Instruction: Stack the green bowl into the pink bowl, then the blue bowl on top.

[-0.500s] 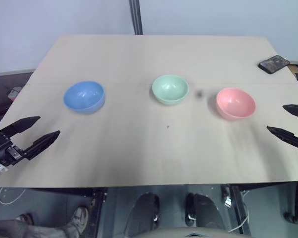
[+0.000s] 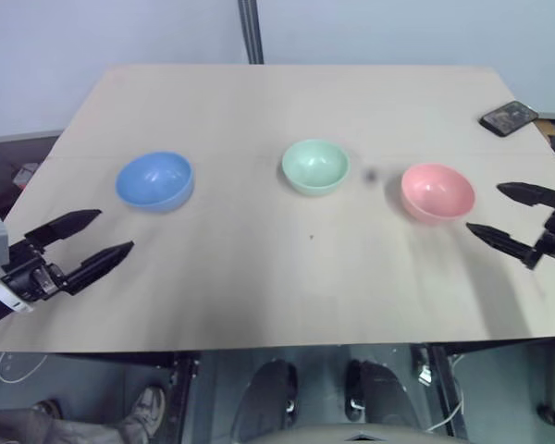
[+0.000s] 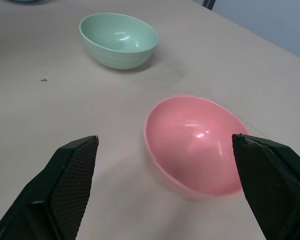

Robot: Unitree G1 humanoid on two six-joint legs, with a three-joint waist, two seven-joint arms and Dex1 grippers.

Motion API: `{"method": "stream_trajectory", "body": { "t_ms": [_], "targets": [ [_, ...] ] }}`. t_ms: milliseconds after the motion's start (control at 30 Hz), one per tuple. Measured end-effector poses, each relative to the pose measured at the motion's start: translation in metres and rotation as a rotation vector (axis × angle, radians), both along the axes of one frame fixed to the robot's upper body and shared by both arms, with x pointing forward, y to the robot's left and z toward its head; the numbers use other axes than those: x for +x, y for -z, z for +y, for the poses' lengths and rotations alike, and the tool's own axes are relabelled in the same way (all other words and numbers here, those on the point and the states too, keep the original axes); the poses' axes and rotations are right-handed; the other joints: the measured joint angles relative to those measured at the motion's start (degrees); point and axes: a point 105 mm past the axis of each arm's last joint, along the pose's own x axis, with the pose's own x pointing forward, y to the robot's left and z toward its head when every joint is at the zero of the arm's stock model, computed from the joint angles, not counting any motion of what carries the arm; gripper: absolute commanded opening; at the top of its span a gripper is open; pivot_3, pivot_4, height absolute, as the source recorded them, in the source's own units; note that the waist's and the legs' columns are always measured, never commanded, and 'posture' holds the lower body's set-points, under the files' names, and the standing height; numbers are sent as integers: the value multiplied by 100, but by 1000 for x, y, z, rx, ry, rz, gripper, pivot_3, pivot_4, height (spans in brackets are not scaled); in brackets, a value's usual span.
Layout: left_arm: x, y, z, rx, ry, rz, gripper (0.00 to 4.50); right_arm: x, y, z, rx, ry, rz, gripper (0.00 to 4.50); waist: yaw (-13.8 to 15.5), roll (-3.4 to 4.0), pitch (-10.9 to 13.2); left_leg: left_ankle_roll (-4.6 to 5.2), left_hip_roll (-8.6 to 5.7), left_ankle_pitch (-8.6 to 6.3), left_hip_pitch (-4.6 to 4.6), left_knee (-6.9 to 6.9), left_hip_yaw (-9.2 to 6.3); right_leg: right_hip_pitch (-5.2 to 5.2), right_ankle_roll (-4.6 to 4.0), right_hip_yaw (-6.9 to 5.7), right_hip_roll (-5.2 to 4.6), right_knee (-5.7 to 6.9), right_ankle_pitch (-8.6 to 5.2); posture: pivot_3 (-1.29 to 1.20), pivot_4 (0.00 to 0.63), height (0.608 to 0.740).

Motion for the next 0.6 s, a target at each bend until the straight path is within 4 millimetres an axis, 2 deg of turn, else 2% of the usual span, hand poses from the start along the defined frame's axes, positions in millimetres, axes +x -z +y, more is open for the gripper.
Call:
{"method": "stream_trajectory", "body": {
  "t_ms": [167,267,300,333,367,400,467,600],
  "targets": [
    [1,-9,-41,-41,236,-24,4500,38,27,26,-104,25,36,4474,-3,-2,-1,11,0,11,0,0,12,-3,-11,12,6,6,7,0,150,740],
    [1,-12,-58,-40,323,-35,4500,59,56,29,-156,60,128,4474,3,0,2,13,-1,13,-2,0,25,-6,-22,26,16,5,16,0,150,740],
    [2,-12,-61,-42,338,-39,4500,64,65,25,-174,81,161,4083,5,1,4,16,-3,12,-5,-1,29,-8,-19,31,16,3,18,0,150,740],
    [2,-12,-62,-43,341,-39,4500,65,67,24,-177,86,168,3972,6,0,4,16,-3,12,-5,0,30,-8,-17,33,16,3,18,0,150,740],
    [3,-12,-65,-47,352,-38,4500,70,74,20,-192,99,194,3648,-4,0,4,19,-3,10,-4,-2,38,-10,-1,41,19,2,28,0,150,740],
    [3,-13,-67,-49,358,-38,4500,74,75,18,-205,102,202,3120,-11,0,5,20,-2,10,-6,-3,47,-18,1,51,21,2,29,0,150,740],
    [3,-13,-67,-49,359,-38,4500,76,75,17,-215,103,202,2695,-15,0,5,20,1,10,-5,-4,52,-19,2,54,25,2,28,0,150,740],
    [3,-10,-69,-71,348,-36,4500,77,71,20,-229,65,183,788,-17,0,5,18,15,10,0,-4,61,-21,4,63,36,3,28,0,150,740]
  ]
}}
